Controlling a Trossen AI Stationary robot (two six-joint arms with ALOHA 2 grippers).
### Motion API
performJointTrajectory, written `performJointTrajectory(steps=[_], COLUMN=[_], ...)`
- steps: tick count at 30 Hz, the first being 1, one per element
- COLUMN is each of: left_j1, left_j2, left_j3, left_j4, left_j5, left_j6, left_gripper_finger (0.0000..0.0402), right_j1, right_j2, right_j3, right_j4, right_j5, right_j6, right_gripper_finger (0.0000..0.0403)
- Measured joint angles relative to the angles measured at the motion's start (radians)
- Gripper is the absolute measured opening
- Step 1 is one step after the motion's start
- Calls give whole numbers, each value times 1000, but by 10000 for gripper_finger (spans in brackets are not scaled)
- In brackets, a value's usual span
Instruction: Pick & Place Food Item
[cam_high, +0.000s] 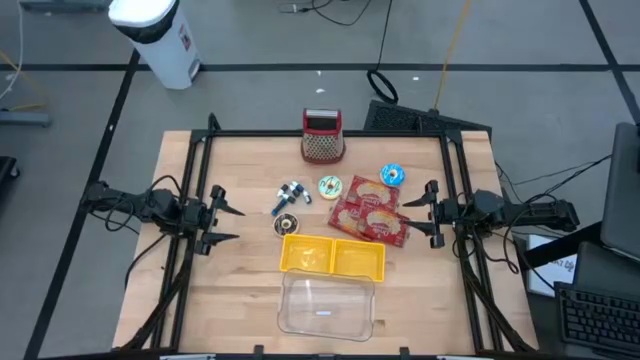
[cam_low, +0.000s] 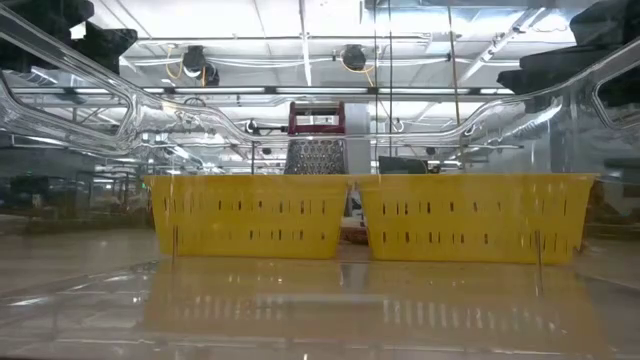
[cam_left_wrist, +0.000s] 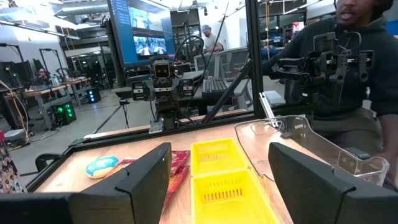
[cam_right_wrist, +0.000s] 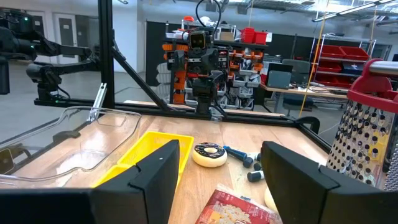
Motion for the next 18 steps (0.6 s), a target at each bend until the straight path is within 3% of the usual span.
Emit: performJointTrajectory(steps=[18], left_j1=[0], left_j2=[0], left_j3=[0], left_j4=[0], left_j5=[0], left_j6=[0], left_gripper_finger=[269], right_j1=[0], right_j2=[0], right_j3=[0], right_j4=[0], right_j5=[0], right_j6=[0], right_gripper_finger=[213])
